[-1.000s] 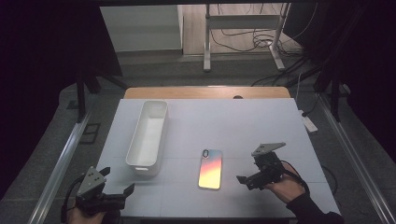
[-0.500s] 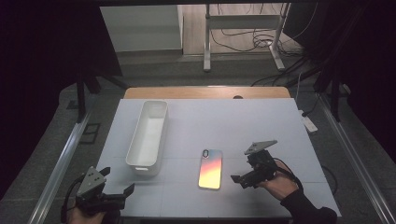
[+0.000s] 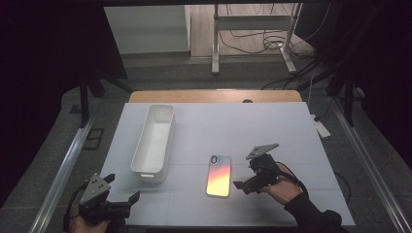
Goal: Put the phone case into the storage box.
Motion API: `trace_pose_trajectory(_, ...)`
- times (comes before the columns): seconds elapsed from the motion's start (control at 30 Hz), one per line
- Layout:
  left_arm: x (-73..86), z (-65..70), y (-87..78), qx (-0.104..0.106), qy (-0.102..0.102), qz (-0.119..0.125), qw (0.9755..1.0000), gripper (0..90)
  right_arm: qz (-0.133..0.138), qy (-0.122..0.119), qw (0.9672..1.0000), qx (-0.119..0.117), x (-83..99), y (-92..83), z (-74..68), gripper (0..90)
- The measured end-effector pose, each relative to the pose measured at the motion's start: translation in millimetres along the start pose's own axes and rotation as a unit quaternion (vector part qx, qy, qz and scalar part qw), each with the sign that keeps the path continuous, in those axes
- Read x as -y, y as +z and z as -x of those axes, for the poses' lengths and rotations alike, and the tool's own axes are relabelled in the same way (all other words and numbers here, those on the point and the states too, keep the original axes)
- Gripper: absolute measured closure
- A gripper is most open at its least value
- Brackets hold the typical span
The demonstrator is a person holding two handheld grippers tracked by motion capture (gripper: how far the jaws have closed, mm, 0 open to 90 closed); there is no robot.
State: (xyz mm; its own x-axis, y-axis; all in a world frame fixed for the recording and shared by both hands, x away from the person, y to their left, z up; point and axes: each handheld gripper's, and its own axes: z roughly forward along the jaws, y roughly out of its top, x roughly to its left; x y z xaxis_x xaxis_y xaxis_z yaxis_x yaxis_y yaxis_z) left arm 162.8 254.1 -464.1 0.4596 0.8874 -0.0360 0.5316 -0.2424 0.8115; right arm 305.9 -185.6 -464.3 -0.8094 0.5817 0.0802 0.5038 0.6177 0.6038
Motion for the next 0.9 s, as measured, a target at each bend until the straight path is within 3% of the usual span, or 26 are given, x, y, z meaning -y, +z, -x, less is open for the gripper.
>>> trace_pose_trajectory(0.9,-0.2,0.1,0.3,0.000,0.002,-0.001,1.0000,0.8,-0.014,-0.035,0.9992,-0.012,-21.9,29.2,-15.9,0.0)
